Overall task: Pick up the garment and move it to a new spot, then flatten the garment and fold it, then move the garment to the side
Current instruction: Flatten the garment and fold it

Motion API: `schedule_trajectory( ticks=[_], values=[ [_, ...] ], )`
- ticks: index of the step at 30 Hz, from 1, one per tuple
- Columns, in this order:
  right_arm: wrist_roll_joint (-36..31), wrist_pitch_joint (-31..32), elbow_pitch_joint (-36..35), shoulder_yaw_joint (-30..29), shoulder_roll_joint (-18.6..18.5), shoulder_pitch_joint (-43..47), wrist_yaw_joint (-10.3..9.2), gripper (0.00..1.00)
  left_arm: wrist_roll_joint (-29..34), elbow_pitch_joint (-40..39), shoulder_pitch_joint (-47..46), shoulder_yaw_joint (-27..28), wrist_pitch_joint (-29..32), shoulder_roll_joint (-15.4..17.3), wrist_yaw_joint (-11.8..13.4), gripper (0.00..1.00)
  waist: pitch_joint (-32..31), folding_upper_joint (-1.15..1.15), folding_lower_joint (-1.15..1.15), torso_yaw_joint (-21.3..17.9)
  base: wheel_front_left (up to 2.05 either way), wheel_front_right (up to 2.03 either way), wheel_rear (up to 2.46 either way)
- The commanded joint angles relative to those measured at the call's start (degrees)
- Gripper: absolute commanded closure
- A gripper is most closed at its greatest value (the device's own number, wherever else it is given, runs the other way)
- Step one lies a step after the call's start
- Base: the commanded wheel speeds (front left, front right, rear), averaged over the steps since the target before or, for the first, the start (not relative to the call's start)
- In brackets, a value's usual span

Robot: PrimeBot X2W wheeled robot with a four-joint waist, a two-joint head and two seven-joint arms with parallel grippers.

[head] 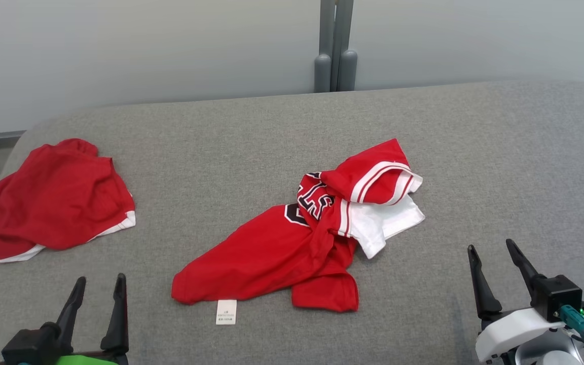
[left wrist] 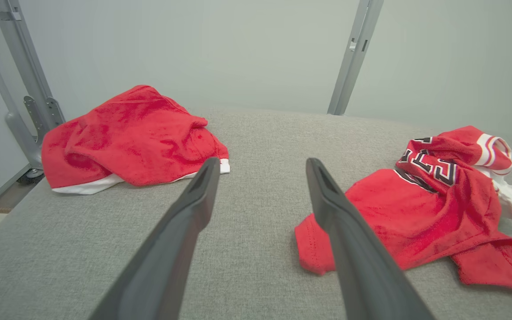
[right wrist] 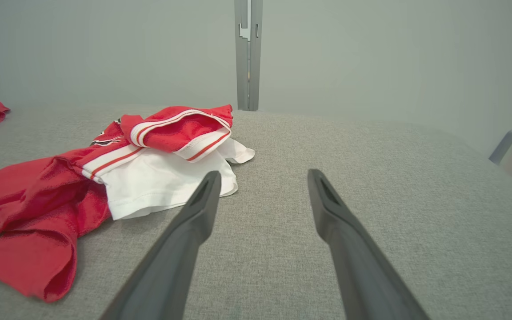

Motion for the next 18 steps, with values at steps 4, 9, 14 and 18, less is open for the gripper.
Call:
schedule_trajectory(
  ticks=[4, 9, 14, 18],
  values=[
    [0.22, -0.18, 0.45, 0.69, 1.06, 2.05, -0.02, 0.0, 4.23, 1.45, 3.24, 6.66, -0.17, -4.59, -3.43, 0.0, -1.06, 0.0, 0.0, -1.13, 0.0, 0.0, 0.0],
    [-0.2, -0.18, 0.28, 1.34, 1.46, 1.88, -0.02, 0.0, 7.84, 2.95, 3.91, 10.05, -0.18, -7.1, -5.77, 0.0, -1.05, 0.0, 0.0, -2.04, 0.0, 0.0, 0.0],
    [-0.64, -0.18, -0.24, 1.52, 1.12, 0.78, -0.02, 0.0, 9.26, 2.5, 3.23, 11.59, -0.18, -8.54, -6.62, 0.0, -0.84, 0.0, 0.0, -2.5, 0.0, 0.0, 0.0],
    [-0.83, -0.18, -0.37, 1.76, 1.24, 0.5, -0.02, 0.0, 8.75, 1.99, 2.91, 10.68, -0.18, -8.14, -6.66, 0.0, -0.81, 0.0, 0.0, -2.74, 0.0, 0.0, 0.0]
  ],
)
